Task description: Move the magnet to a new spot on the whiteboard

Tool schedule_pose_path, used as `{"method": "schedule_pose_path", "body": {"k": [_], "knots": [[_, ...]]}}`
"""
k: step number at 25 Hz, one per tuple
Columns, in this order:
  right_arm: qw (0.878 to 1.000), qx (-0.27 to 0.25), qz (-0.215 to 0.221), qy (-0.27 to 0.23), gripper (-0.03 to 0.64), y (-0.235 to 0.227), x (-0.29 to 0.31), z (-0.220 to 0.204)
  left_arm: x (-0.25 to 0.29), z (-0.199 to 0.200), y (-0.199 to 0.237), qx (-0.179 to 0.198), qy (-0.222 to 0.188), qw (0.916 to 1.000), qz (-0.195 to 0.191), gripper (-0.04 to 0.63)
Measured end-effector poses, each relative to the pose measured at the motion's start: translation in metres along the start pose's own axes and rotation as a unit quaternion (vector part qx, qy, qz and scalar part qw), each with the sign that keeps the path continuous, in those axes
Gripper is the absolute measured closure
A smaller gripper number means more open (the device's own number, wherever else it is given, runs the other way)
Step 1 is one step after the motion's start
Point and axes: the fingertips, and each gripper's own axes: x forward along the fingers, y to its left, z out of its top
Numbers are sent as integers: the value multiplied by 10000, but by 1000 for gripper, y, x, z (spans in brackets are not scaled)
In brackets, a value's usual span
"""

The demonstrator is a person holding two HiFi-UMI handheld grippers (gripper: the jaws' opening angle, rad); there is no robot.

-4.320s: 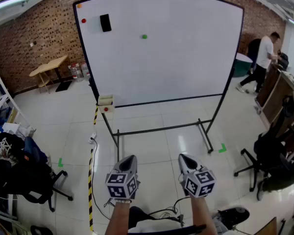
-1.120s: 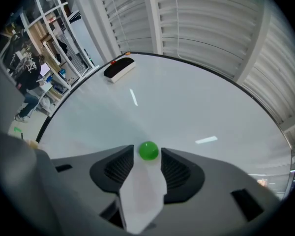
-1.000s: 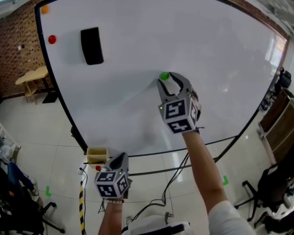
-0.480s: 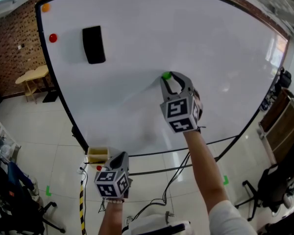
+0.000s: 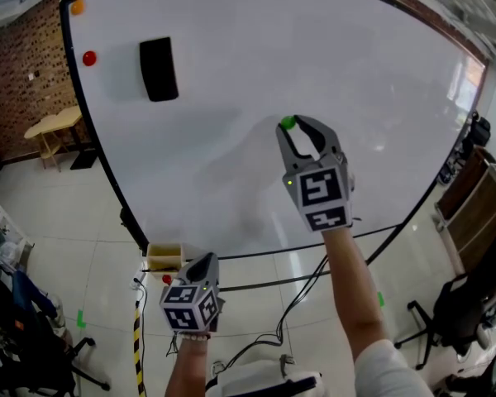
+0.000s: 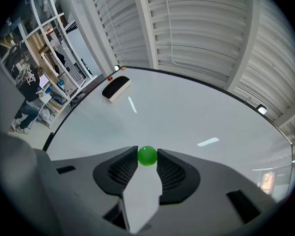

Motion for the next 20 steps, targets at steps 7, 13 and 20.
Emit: {"method": "schedule_pose_path", "body": {"k": [7,13,20], "knots": [[9970,607,251,-413,485,-8,-60,22,2,-2,-12,54,32,9998,-177,597],[9940,1054,257,-100,485,1,-99,-23,8,-8,-16,63,105,9994,-319,597],[9756,2099,222,608,485,46,-139,-118,11,-15,-15,126,199,9987,-444,597]]}}
